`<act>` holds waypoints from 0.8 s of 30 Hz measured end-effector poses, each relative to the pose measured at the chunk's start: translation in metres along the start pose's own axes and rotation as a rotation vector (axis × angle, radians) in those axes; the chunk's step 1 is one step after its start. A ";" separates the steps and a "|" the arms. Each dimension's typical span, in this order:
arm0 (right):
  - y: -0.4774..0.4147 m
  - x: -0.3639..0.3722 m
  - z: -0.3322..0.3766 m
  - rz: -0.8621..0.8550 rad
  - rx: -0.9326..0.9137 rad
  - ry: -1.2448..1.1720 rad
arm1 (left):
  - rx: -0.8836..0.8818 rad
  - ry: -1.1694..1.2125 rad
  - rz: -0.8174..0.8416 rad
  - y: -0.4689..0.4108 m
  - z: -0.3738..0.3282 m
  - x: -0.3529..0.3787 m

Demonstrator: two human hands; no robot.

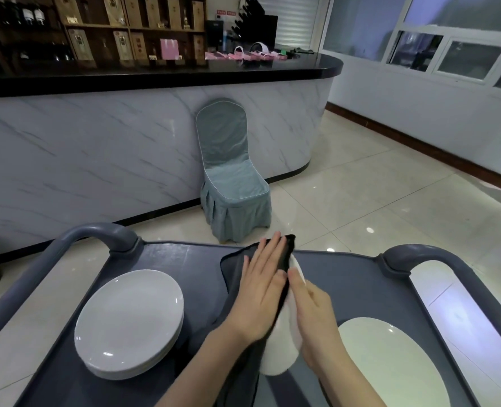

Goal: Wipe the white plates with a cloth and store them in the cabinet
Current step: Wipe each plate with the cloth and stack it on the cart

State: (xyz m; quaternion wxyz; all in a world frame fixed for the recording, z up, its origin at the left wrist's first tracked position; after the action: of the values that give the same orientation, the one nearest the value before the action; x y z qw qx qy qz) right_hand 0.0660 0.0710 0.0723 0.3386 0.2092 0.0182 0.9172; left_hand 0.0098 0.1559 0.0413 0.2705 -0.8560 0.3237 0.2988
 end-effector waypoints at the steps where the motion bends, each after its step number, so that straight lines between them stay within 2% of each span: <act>1: 0.001 -0.004 -0.002 -0.010 0.026 0.010 | -0.030 0.030 0.005 -0.005 0.008 -0.002; 5: 0.001 -0.030 0.003 -0.062 0.120 -0.067 | -0.097 0.113 0.000 0.001 0.039 -0.008; 8: -0.001 -0.046 0.013 -0.065 0.138 -0.143 | -0.063 0.105 -0.043 0.023 0.045 -0.003; 13: -0.004 -0.036 0.006 -0.027 0.178 -0.137 | 0.148 -0.179 0.008 0.013 0.011 -0.001; 16: -0.008 -0.032 0.003 -0.031 0.191 -0.137 | 0.188 -0.237 0.034 0.002 0.009 -0.005; 19: -0.014 -0.038 0.008 -0.055 0.160 -0.198 | 0.096 -0.141 -0.021 0.007 0.025 -0.009; 22: -0.022 -0.050 0.016 -0.148 0.091 -0.299 | -0.106 0.109 -0.126 0.025 0.041 -0.007; 24: -0.027 -0.052 0.019 -0.206 0.067 -0.364 | -0.124 0.152 -0.165 0.039 0.037 -0.003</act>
State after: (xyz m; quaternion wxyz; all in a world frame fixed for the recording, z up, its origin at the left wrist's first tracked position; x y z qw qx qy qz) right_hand 0.1250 0.0570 0.0654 0.4210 0.3797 0.0085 0.8237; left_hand -0.0323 0.1556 0.0077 0.2153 -0.9151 0.2525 0.2293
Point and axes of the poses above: each hand's wrist, its own y-axis away from the middle knuckle, its own x-axis out of the palm, z = x × y, the point moved 5 cm from there along -y, towards the middle knuckle, and after that the axes turned 14 degrees about -y, right-handed, at the moved point
